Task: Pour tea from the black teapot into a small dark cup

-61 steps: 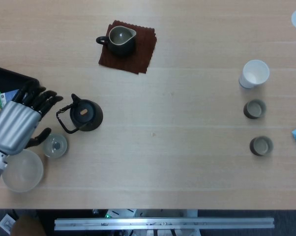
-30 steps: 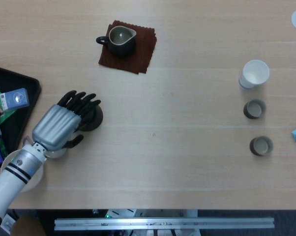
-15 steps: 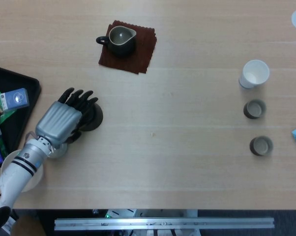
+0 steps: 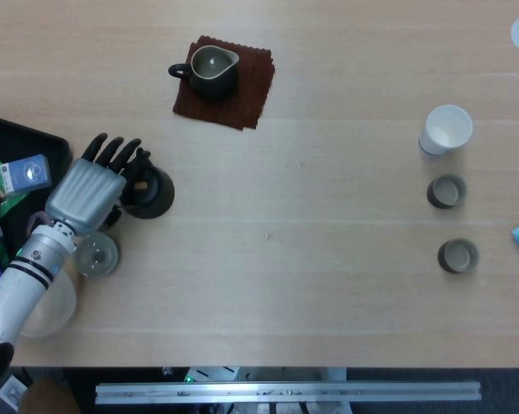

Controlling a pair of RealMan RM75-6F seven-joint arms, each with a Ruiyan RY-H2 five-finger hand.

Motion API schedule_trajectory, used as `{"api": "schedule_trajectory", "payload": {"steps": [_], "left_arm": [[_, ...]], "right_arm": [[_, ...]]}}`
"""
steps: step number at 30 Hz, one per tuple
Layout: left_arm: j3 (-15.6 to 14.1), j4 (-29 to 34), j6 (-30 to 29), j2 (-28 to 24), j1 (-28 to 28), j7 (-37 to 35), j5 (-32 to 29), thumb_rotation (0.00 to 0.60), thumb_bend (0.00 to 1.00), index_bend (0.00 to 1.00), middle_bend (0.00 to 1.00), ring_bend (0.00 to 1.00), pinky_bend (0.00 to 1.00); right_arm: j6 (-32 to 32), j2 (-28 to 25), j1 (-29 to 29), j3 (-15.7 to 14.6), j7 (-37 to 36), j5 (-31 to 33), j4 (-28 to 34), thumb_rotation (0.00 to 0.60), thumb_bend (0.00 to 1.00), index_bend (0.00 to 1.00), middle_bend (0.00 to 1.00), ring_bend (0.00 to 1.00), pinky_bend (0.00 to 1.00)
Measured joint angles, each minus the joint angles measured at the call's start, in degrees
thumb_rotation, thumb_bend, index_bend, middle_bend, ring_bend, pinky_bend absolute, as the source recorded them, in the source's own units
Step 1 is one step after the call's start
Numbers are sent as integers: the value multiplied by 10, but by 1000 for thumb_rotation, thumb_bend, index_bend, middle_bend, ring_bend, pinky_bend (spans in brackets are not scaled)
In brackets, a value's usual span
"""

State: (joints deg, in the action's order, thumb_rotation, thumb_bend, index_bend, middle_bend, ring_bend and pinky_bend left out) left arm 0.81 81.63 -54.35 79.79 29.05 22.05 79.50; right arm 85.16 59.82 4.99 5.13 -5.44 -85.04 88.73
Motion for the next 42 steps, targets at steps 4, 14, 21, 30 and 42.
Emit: {"api": "schedule_trajectory", "payload": {"steps": [4, 14, 21, 30, 42], "left_arm": [[10, -18, 4, 3, 8, 1, -14, 600, 293, 0, 0, 0, 40], [30, -69, 19, 19, 29, 0, -45, 600, 292, 0, 0, 0, 40], [42, -101, 27, 34, 45, 1, -65, 600, 292, 0, 0, 0, 40], [45, -129, 44, 52, 66, 2, -75, 600, 292, 0, 0, 0, 40], [43, -97, 44, 35, 80, 25, -75, 600, 293, 45, 27, 0, 40]], "right_arm": [[2, 0, -2, 0, -1, 1, 0, 600, 61, 183, 229, 100, 146], [9, 0, -11, -1, -6, 5, -3, 600, 61, 183, 229, 100, 146], [11, 0, -15, -2, -10, 6, -5, 600, 62, 183, 229, 100, 146], [14, -1, -19, -2, -10, 7, -4, 600, 61, 183, 229, 100, 146], [10, 0, -19, -2, -11, 7, -4, 600, 61, 183, 229, 100, 146]]}}
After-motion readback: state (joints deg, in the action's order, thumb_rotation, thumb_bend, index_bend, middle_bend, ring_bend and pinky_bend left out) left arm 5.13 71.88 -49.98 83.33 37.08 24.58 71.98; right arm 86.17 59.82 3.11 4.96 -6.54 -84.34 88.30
